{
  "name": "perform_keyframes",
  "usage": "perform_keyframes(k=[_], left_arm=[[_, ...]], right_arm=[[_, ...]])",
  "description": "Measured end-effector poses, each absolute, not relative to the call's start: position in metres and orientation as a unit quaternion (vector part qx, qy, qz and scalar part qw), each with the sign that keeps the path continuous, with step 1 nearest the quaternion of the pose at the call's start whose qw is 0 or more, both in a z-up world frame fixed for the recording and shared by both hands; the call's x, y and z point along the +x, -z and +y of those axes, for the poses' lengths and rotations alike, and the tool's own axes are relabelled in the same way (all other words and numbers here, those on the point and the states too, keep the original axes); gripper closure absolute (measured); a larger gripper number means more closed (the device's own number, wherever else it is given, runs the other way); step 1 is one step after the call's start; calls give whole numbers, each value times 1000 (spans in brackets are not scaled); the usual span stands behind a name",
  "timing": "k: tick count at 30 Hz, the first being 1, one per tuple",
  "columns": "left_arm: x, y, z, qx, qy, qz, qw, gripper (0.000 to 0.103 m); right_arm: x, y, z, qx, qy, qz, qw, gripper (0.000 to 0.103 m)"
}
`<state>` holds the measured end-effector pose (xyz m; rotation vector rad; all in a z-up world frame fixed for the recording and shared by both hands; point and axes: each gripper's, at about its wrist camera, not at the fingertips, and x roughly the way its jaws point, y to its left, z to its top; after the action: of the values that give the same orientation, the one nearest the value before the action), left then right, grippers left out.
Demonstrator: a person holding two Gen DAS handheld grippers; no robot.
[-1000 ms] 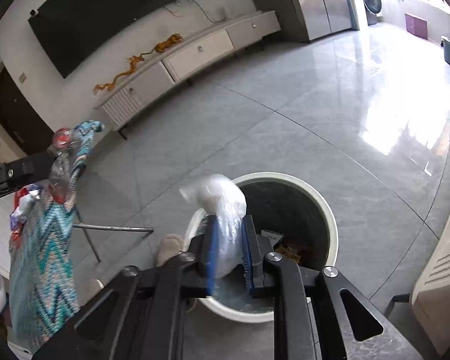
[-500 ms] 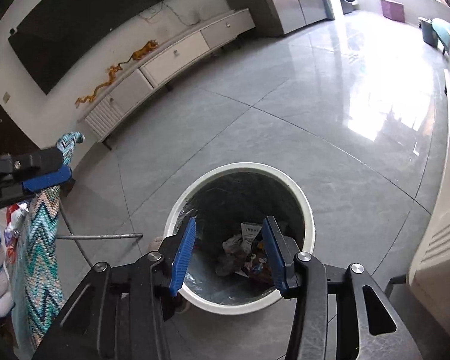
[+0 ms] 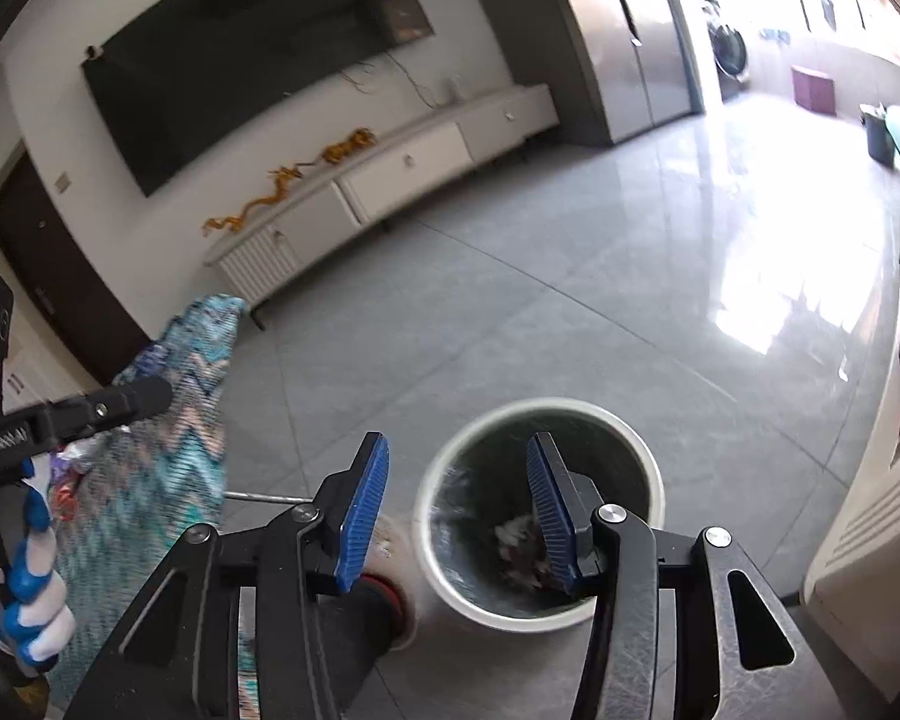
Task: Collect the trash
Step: 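Carry both bags over the bin and open both tools, then move both tools back to the remaining trash on the blanket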
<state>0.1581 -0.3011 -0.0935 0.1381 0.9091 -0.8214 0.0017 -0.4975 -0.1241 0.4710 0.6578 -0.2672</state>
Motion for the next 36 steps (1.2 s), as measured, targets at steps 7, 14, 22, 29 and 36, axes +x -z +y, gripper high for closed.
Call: perform_keyframes(k=[7,14,22,29,36], left_arm=[[151,70,-228,54,357,401,842,54],[148,50,-141,17,310,380,871,54],[157,51,-50,-18,242,375,895,54],[172,67,17,-41,188,379,905,54],[187,87,72,-61,141,387,909,40]], right_arm=[[9,75,-450,193,94,290,933,53],[23,35,-396,149,48,275,948,52],[51,9,-336,107,-10,274,956,51],[91,10,-282,70,-63,295,951,51],[133,14,-233,38,-110,309,944,38]])
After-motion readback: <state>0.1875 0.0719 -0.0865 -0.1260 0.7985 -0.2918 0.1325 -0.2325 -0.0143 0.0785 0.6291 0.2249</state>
